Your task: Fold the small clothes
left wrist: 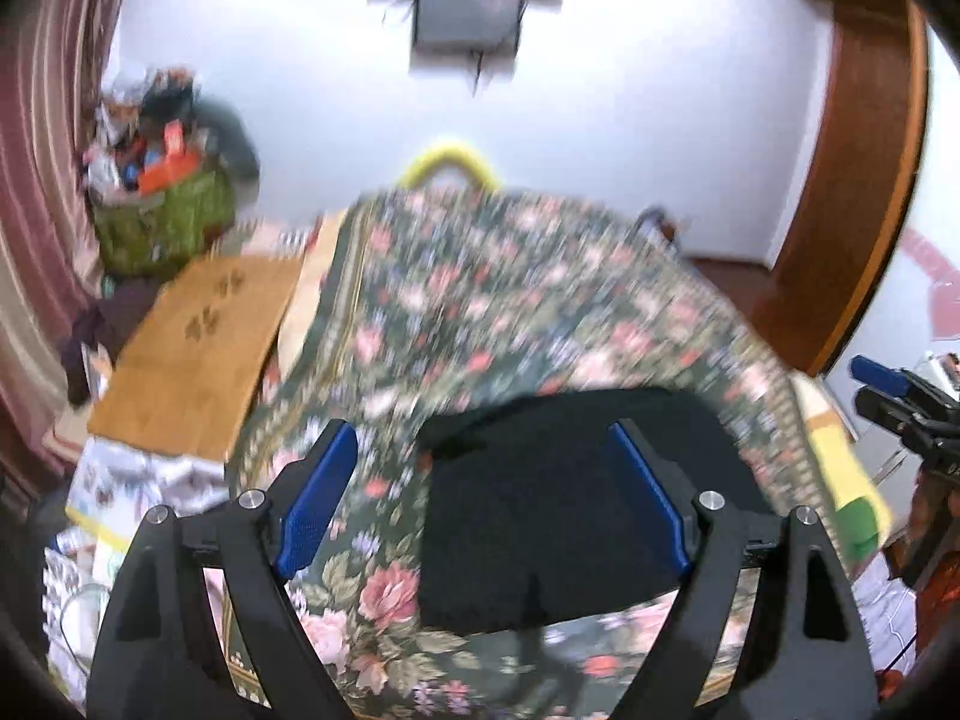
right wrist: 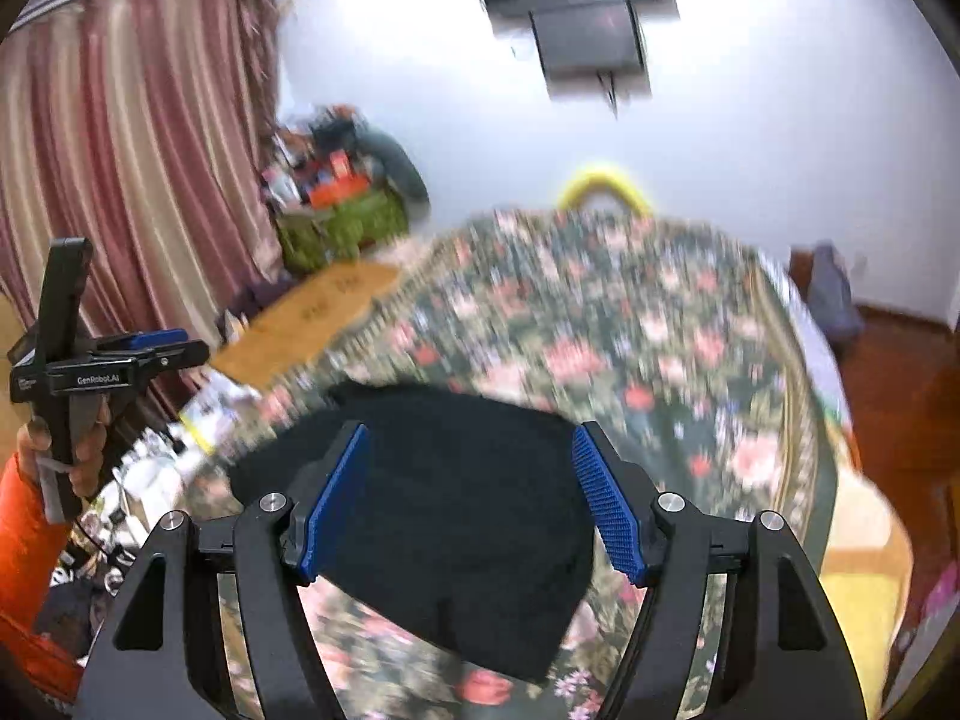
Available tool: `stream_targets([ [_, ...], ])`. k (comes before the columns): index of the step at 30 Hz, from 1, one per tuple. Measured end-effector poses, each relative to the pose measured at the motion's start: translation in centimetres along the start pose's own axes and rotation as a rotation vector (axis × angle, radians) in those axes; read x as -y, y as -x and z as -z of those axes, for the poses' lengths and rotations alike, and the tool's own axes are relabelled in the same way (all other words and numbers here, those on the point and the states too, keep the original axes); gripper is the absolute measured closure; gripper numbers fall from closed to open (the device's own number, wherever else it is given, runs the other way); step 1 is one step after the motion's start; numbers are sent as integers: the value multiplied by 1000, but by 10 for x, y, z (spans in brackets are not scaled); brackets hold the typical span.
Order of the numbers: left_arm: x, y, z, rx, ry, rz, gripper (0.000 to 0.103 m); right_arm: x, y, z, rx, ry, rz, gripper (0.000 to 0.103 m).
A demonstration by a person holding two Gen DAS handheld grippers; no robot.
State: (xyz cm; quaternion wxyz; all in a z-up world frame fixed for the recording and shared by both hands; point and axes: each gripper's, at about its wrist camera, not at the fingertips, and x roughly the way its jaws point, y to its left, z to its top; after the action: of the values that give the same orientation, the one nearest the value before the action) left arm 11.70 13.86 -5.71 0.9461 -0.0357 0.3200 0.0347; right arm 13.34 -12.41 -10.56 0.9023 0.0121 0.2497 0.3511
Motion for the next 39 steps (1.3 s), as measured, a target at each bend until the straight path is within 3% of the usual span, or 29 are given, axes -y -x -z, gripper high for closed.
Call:
stream_targets([
  [7,50,91,-6,245,-60,31,18,-41,60,-21,206,58,-1,37],
  [11,68,124,4,334,-64,37,18,-62,88,-20,289,83,9,37],
  [14,78,138,14,367,-74,39,18,-75,100,-15,326,96,28,31],
  [16,83,144,20,378,-83,40,15,-80,104,-12,341,104,49,22],
  [20,87,151,29,387,-72,53,2,-86,107,-6,356,117,89,14],
  [24,84,157,31,387,-50,54,2,-87,109,-2,359,109,110,3],
  [39,87,157,33,394,-42,43,0,-86,112,4,343,85,113,1],
])
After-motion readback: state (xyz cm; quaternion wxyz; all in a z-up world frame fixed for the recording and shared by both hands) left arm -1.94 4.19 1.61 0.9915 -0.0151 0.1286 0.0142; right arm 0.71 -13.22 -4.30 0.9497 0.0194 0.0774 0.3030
